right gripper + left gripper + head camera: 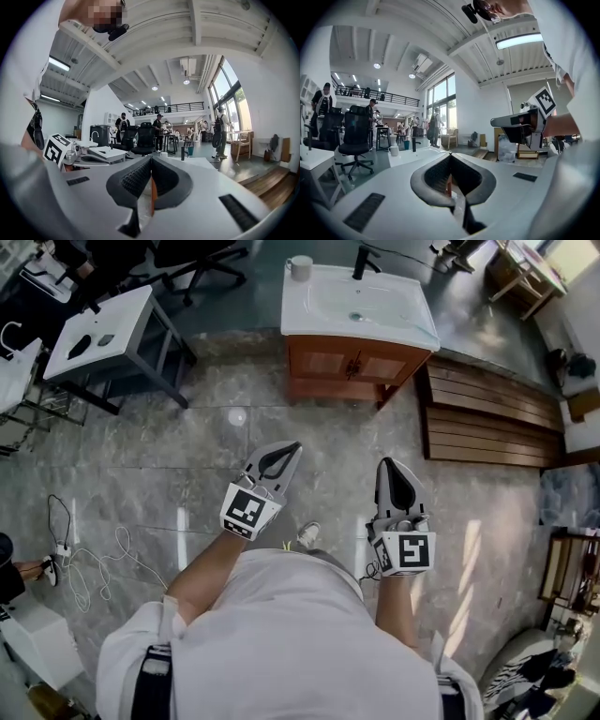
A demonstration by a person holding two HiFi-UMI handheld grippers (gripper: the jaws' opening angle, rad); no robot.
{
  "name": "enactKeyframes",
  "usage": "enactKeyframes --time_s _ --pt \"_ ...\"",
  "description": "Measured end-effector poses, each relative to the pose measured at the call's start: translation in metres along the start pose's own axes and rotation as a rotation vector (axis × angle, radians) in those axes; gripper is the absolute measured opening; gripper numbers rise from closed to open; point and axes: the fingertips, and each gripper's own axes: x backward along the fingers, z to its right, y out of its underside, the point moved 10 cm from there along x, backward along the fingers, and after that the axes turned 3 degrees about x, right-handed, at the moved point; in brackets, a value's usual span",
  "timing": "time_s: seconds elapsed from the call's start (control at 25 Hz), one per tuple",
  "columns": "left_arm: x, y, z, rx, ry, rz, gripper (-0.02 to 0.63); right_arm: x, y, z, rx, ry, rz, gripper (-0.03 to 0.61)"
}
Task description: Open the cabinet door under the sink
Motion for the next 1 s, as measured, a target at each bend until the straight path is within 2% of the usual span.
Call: enactKeyframes --time_s 0.2,0.32,0.48,0.64,1.0 --pt "-0.022 0.012 -0.019 0.037 -0.011 -0.029 0.012 -0.025 0.008 0.011 0.005 -0.024 -0.018 0.031" --pt "-0.052 0.022 -0.036 0.075 0.014 -0.051 0.011 -0.046 0.015 0.026 -0.006 -0.001 -0.037 0.032" --pt "-0.113 0.022 -0.078 0.076 0.039 -0.045 0.011 -0.099 0.02 0.059 -0.021 0.03 -0.075 0.032" --pt "-0.17 0.022 -0.125 0.086 0.066 -0.043 0.012 -0.155 0.008 0.083 0.009 0.031 -0.095 0.032" --pt "-0.261 0.015 -0.215 0.117 0.151 -0.054 0.011 -0.263 -0.011 0.115 0.027 0.099 -0.098 0.032"
